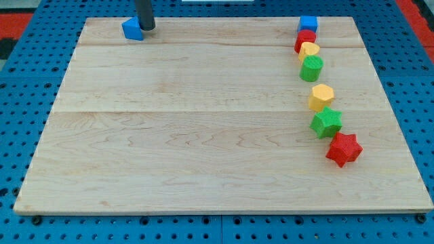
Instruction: Move the blue cube to the top center
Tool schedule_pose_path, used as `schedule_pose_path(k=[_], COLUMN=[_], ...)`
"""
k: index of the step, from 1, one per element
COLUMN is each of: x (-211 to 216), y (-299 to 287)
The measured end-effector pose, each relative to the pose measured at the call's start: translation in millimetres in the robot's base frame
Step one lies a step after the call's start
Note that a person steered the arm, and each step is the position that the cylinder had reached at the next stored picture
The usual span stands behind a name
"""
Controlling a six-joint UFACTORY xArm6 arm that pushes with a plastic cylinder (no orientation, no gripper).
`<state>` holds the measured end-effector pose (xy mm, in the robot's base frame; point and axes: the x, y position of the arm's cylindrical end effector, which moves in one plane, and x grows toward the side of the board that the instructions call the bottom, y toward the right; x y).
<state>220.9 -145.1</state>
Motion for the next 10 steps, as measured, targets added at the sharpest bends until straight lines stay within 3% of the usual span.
schedule_pose_path(k=[1, 3, 7, 10], x=[10.2, -11.7, -15.2, -24.1], y=[12.6, 97.8, 102.1, 276.9])
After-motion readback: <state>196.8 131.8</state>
